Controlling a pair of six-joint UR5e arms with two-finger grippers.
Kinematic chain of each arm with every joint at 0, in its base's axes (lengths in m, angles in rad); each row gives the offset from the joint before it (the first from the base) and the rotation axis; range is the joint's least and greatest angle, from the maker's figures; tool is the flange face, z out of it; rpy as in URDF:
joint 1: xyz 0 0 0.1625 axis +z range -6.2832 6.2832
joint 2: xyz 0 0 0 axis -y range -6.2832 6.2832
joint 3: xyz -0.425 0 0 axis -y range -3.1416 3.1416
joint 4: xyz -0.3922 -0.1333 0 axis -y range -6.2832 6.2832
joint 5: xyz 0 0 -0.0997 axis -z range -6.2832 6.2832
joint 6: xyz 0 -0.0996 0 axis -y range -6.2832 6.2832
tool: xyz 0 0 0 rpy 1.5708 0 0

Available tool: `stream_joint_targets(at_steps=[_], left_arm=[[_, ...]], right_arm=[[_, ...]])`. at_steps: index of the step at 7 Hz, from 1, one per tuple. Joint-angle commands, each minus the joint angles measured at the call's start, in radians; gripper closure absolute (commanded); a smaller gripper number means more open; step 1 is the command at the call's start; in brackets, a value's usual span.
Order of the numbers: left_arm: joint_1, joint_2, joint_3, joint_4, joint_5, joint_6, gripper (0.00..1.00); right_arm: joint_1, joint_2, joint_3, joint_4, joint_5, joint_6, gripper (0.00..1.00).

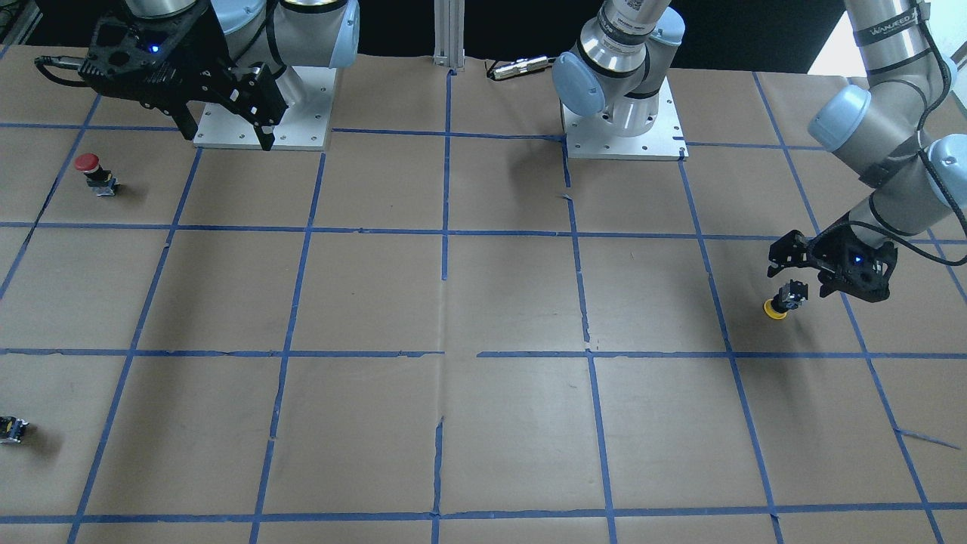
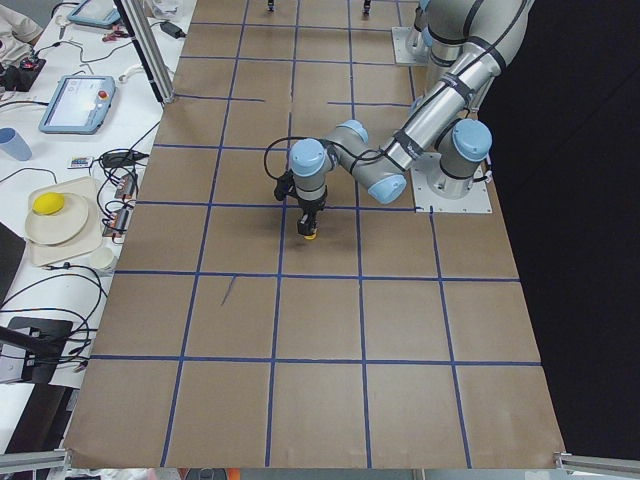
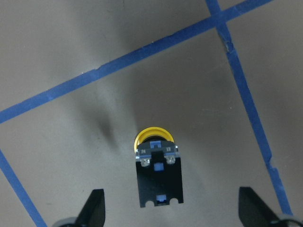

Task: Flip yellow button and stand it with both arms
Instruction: 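Lift the yellow button with the left gripper while the right gripper rotates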

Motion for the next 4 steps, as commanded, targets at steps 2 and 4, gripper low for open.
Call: stream_joint_targets(at_steps=[2, 4], left_arm=[[-0.002, -0.050, -0.002, 0.109, 0.000, -0.077, 0.05], [-0.017, -0.036, -0.004, 0.107, 0.004, -0.088, 0.05]], right_arm=[[-0.014, 0.002, 0.001, 0.001, -0.005, 0.000, 0.00], [-0.021, -0.001, 0.001, 0.018, 0.008, 0.012, 0.00]])
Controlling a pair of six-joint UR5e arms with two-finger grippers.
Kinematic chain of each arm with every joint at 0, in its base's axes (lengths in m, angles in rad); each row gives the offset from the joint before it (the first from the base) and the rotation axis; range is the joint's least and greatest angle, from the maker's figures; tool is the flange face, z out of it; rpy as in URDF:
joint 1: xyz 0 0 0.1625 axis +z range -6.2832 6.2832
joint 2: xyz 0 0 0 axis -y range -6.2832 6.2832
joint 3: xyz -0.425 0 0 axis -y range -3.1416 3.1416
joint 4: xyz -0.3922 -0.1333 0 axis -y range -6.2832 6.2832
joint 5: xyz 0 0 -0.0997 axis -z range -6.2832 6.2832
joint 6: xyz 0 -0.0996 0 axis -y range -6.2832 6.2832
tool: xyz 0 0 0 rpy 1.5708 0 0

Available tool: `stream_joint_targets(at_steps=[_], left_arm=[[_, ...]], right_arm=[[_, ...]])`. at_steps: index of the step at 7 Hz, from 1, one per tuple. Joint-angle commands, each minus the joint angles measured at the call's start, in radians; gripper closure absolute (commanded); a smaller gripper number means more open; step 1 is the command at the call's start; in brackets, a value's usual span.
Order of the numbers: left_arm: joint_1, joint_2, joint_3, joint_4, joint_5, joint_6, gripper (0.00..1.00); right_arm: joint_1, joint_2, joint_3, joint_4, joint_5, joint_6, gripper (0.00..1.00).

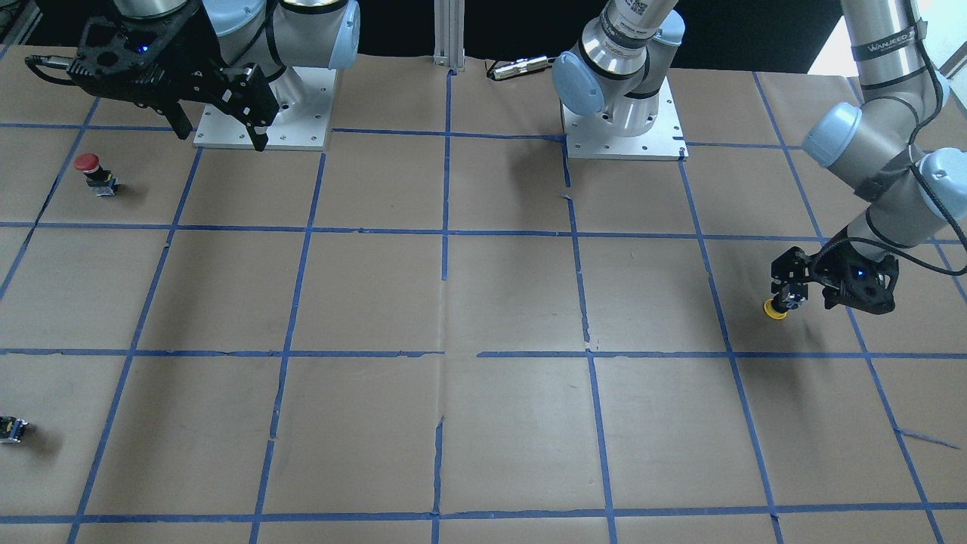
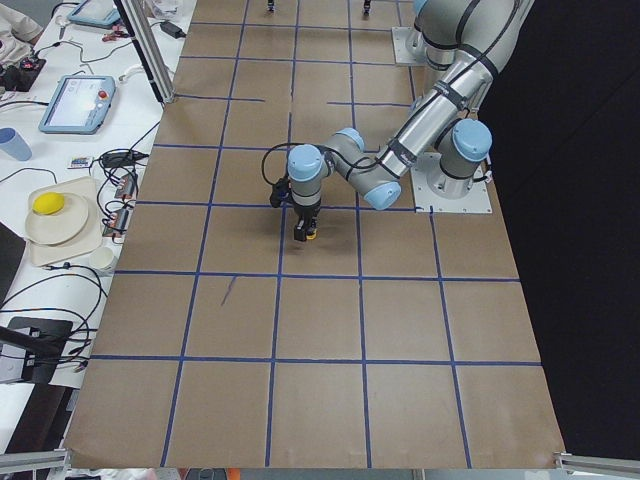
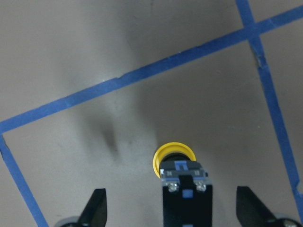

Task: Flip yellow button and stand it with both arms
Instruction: 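Lift the yellow button with the left gripper while the right gripper rotates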

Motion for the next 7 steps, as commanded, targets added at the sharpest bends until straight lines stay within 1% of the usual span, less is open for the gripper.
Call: stream_joint_targets(at_steps=[1, 2, 3, 4, 5, 6, 7], left_arm=[[-0.021, 0.021, -0.004, -0.002, 0.004, -0.011, 0.06], [-0.021, 0.023, -0.014, -0.002, 0.005, -0.011, 0.07], [-0.021, 0.027, -0.024, -0.002, 0.008, -0.011, 0.11], [-0.023, 0.026, -0.024, 0.000, 0.054, -0.011, 0.26], [-0.026, 0.026, -0.024, -0.003, 0.056, -0.011, 0.51], [-0.026, 0.026, -0.024, -0.009, 0.056, -0.011, 0.76], [-0.026, 0.027, -0.022, -0.009, 0.056, -0.013, 0.82]], right_arm=[[-0.004, -0.019, 0.001, 0.012, -0.005, 0.013, 0.00], [-0.008, -0.046, 0.004, 0.034, -0.005, 0.014, 0.00], [-0.008, -0.047, 0.010, 0.041, 0.004, 0.014, 0.00], [-0.008, -0.048, 0.016, 0.046, 0.010, 0.037, 0.00], [-0.010, -0.047, 0.009, 0.041, 0.071, 0.136, 0.00], [-0.010, -0.044, 0.004, 0.038, 0.156, 0.274, 0.00], [-0.010, -0.044, 0.002, 0.037, 0.209, 0.401, 0.00]])
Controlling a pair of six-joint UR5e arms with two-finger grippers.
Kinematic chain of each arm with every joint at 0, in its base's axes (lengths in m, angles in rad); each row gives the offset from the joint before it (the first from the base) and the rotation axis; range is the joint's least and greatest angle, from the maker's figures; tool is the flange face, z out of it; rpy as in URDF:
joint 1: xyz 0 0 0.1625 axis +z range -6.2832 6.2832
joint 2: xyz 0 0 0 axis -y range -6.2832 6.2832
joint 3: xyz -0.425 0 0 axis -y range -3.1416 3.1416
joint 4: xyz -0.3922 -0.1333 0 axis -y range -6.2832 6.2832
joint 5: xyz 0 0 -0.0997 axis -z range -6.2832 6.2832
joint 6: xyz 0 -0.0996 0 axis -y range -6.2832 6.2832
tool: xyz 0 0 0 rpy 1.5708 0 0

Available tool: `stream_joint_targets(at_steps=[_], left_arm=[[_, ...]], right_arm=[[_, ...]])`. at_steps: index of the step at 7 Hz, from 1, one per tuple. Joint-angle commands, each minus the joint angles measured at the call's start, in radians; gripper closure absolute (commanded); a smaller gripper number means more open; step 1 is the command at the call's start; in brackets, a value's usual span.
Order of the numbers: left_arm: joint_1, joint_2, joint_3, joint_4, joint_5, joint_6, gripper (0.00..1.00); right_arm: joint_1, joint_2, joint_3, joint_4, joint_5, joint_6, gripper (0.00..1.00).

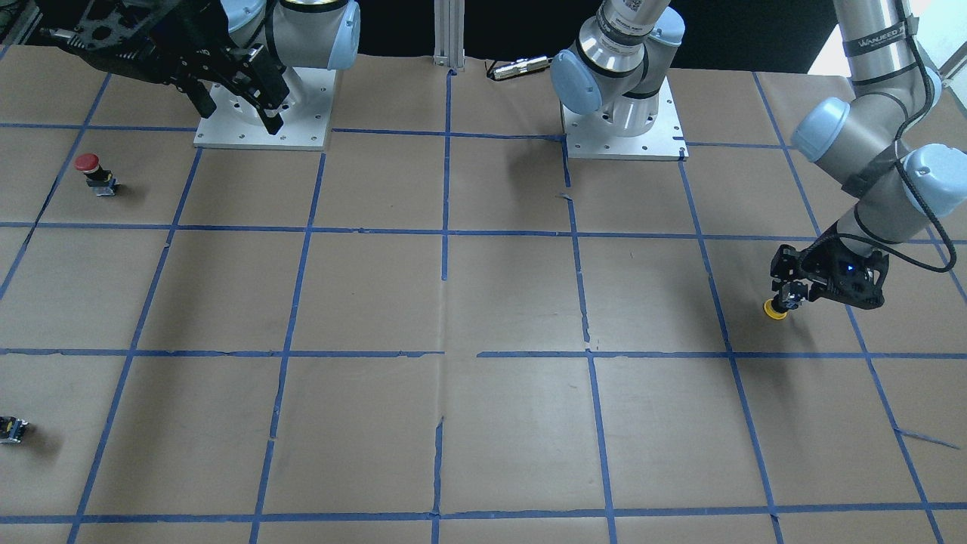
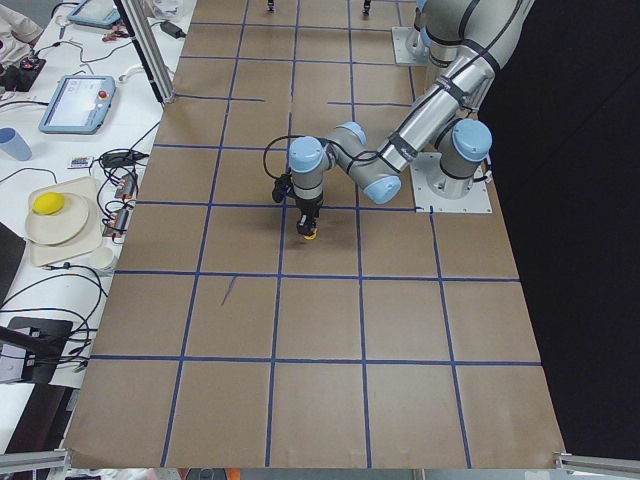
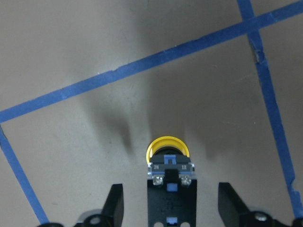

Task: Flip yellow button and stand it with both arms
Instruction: 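Lift the yellow button with the left gripper while the right gripper rotates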

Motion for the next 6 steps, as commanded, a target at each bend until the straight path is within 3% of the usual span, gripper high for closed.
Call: stream_joint_targets(at_steps=[1, 2, 4, 6], left_arm=[[-0.008, 0.006, 0.001, -0.002, -0.001, -0.003, 0.83], [-0.013, 0.022, 0.007, -0.049, -0.007, -0.022, 0.94], [-0.030, 0.083, 0.026, -0.096, -0.027, -0.023, 0.97], [-0.086, 0.127, 0.055, -0.169, -0.163, -0.050, 0.97]], right_arm=[[0.000, 0.001, -0.003, -0.007, 0.131, 0.197, 0.00], [0.000, -0.001, 0.003, -0.008, 0.135, 0.234, 0.00], [0.001, -0.005, 0.006, -0.005, 0.131, 0.237, 0.00], [-0.002, -0.005, 0.006, -0.005, 0.135, 0.236, 0.00]])
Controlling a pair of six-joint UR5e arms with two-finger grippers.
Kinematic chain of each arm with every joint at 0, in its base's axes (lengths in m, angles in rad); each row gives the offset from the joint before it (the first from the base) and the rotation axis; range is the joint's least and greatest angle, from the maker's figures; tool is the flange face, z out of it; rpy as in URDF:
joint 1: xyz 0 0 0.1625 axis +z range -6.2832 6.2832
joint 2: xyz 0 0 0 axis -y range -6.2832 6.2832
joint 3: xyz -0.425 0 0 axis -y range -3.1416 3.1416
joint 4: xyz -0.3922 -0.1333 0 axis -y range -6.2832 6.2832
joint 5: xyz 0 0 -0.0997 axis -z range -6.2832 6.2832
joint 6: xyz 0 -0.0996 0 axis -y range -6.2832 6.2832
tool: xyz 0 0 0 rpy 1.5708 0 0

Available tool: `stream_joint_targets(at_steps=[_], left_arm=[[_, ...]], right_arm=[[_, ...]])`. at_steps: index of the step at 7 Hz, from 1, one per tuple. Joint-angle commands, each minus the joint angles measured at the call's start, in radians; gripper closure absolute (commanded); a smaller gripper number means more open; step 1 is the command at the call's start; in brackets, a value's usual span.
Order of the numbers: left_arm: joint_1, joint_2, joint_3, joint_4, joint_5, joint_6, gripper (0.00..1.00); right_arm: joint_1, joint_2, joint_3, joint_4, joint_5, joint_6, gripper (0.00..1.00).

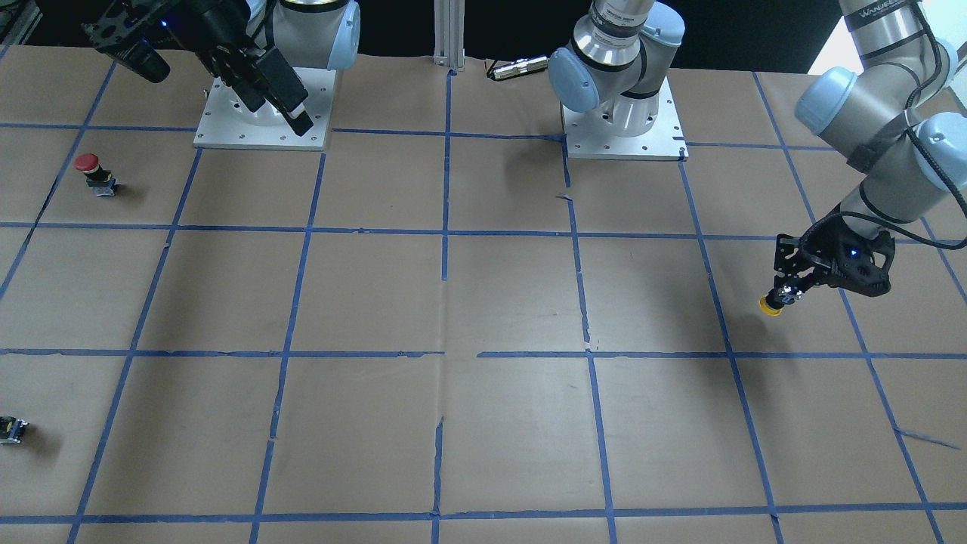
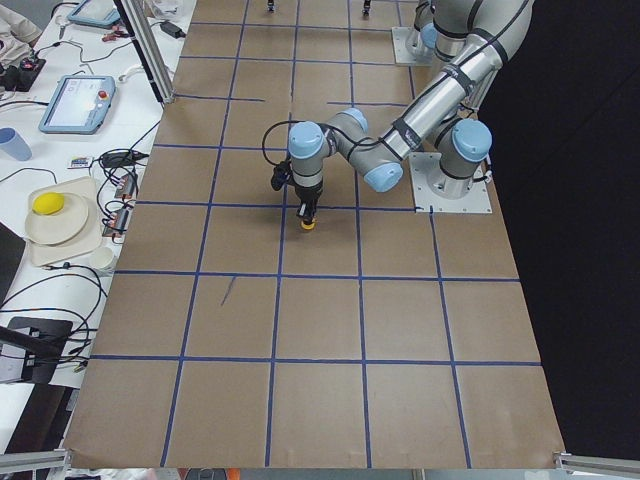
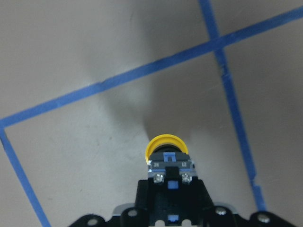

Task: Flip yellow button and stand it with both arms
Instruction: 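Carry the yellow button up toward the right gripper while it approaches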

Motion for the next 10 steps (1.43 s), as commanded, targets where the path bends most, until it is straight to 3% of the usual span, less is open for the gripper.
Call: stream_joint_targets(at_steps=[1, 2, 3, 5, 6, 8, 10], left_arm=[[-0.114, 0.052, 0.050, -0.143, -0.182, -0.117, 0.97], [-0.183, 0.077, 0.076, -0.224, -0.265, -0.196, 0.97], [-0.226, 0.121, 0.087, -0.272, -0.320, -0.204, 0.97], [-0.254, 0.198, 0.089, -0.479, -0.594, -0.322, 0.97], [-0.257, 0.230, 0.089, -0.600, -0.711, -0.330, 0.98], [-0.259, 0.321, 0.089, -0.810, -0.944, -0.382, 0.98], [-0.376, 0.344, 0.134, -0.813, -1.102, -0.584, 0.99]], right_arm=[[-0.002, 0.003, -0.002, -0.003, 0.032, 0.002, 0.00], [-0.002, 0.004, -0.002, -0.004, 0.089, 0.016, 0.00], [-0.002, 0.006, -0.002, -0.004, 0.090, 0.019, 0.00], [-0.011, 0.006, -0.003, -0.006, 0.118, 0.048, 0.00], [-0.034, 0.006, -0.002, -0.004, 0.175, 0.074, 0.00], [-0.049, 0.007, 0.004, -0.003, 0.180, 0.073, 0.00], [-0.054, 0.018, 0.006, -0.004, 0.378, 0.150, 0.00]])
